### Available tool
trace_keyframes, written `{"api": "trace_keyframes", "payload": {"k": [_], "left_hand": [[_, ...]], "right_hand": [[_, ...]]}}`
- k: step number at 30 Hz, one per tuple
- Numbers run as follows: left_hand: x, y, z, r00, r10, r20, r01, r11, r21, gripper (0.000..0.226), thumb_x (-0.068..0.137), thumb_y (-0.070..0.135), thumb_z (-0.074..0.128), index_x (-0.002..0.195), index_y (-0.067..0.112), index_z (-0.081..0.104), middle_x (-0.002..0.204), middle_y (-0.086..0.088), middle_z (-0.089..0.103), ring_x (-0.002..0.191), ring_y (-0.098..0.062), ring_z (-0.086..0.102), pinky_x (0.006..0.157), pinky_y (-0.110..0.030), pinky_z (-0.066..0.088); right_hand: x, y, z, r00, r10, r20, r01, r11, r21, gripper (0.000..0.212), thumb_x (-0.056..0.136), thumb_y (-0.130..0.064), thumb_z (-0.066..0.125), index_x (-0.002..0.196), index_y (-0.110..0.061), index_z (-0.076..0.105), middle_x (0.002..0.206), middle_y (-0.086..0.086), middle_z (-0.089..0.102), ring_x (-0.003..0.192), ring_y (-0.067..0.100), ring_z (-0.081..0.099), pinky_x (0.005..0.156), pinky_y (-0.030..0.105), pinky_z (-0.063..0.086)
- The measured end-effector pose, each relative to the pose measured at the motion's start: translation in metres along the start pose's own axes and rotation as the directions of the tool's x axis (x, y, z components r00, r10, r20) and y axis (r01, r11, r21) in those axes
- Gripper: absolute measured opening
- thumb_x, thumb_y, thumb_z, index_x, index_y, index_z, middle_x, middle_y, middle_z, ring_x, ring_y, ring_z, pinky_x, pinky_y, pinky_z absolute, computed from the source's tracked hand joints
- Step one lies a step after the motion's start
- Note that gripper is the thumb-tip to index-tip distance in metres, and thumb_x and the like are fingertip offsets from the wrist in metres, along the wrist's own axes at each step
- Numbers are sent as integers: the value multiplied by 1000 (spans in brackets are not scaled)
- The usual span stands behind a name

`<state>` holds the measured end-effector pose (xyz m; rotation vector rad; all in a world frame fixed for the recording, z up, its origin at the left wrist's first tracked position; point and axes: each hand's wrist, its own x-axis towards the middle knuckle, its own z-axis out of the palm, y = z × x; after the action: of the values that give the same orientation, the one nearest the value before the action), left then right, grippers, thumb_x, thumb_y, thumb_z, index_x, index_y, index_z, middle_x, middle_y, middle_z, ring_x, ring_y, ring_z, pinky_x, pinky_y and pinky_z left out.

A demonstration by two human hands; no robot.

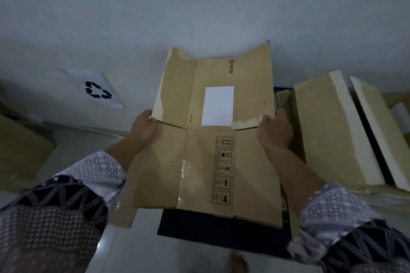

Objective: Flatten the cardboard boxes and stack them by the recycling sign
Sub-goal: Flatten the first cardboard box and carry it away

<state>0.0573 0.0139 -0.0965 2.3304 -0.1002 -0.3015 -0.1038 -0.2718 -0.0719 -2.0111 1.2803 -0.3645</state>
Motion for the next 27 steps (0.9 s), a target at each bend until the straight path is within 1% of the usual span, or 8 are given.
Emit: {"api": "trace_keyframes", "payload": {"k": [4, 7, 11, 14, 16, 19, 23, 27], "left_hand": [[1, 0, 10, 991, -13, -137, 19, 999, 42, 33, 101, 16, 37, 129, 9, 52, 128, -17, 59, 116, -37, 55, 94, -40, 42], [-5, 2, 14, 979, 0, -204, 8, 999, 38, 32, 101, 14, 38, 129, 10, 54, 125, -16, 61, 115, -36, 55, 92, -37, 41], [-8, 1, 4, 963, 43, -266, -33, 999, 42, 34, 99, 12, 42, 130, 10, 57, 126, -15, 63, 116, -35, 56, 96, -38, 42], [-5, 4, -8, 961, 81, -264, -76, 997, 29, 38, 99, 12, 43, 136, 15, 54, 121, -12, 64, 113, -32, 57, 97, -37, 41], [-9, 8, -13, 959, 109, -261, -110, 994, 10, 46, 101, 10, 42, 145, 22, 44, 109, -7, 61, 102, -22, 56, 93, -29, 39], [-14, 6, -26, 948, 165, -271, -170, 985, 7, 46, 101, 6, 41, 143, 24, 46, 106, -1, 55, 98, -15, 52, 89, -22, 36], [-7, -9, -54, 948, 174, -266, -201, 977, -77, 36, 100, 6, 43, 122, 20, 68, 116, -1, 65, 101, -12, 56, 86, -18, 38], [6, -34, -92, 950, 208, -230, -252, 951, -178, 31, 97, 15, 50, 121, 22, 68, 113, 3, 66, 97, -7, 58, 77, -10, 41]], "right_hand": [[6, -3, -1, 980, -67, 188, 67, 998, 6, 39, 101, -21, 44, 140, -22, 42, 127, 5, 56, 110, 26, 56, 81, 30, 38], [7, 1, 5, 943, -99, 317, 103, 995, 3, 47, 98, -18, 46, 143, -29, 39, 123, -4, 57, 99, 17, 56, 80, 30, 44], [7, 5, 5, 978, 31, 208, 7, 983, -183, 30, 102, -20, 43, 128, -9, 52, 126, 13, 59, 112, 30, 58, 77, 30, 39], [6, 1, 0, 986, 26, 162, 14, 969, -245, 32, 103, -20, 37, 130, -9, 49, 132, 13, 55, 120, 31, 54, 82, 32, 36], [2, -4, 1, 990, 18, 140, 20, 964, -266, 32, 103, -18, 34, 130, -10, 50, 133, 10, 52, 120, 28, 53, 85, 32, 36], [-13, -12, 5, 999, 0, 40, 8, 981, -192, 32, 103, -21, 36, 127, -11, 54, 129, 10, 55, 115, 27, 55, 80, 32, 34], [-39, -22, 12, 997, -38, -65, 33, 997, -67, 33, 103, -26, 38, 127, -10, 53, 128, 16, 58, 117, 34, 54, 91, 40, 41], [-80, -43, 26, 988, -88, -128, 89, 996, 2, 31, 102, -21, 39, 126, -6, 53, 127, 18, 58, 114, 37, 55, 89, 41, 43]]}}
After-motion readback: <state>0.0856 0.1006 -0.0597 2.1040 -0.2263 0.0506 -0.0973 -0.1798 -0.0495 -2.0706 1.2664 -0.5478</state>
